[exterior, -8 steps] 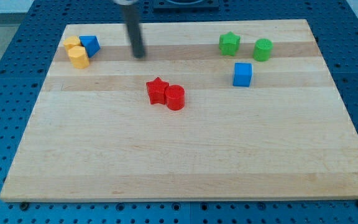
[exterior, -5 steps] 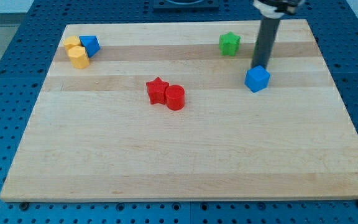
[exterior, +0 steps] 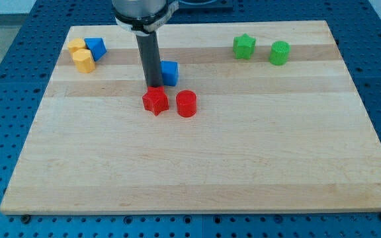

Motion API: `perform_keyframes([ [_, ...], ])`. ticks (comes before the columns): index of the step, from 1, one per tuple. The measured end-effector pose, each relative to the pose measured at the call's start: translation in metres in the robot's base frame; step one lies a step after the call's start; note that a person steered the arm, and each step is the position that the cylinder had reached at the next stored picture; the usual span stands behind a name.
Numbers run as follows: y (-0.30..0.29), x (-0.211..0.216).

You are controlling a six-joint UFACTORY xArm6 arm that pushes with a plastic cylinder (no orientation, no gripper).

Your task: Slide the blue cube to the group of blocks

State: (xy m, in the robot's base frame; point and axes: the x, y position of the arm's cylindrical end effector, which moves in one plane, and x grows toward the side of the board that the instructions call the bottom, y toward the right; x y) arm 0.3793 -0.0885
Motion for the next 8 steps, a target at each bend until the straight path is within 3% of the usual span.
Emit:
perform_keyframes([
  [3,-0.015,-0.003],
  [4,0.015,0.004],
  [5,0.047,-0.004],
  [8,0.044,-0.063],
])
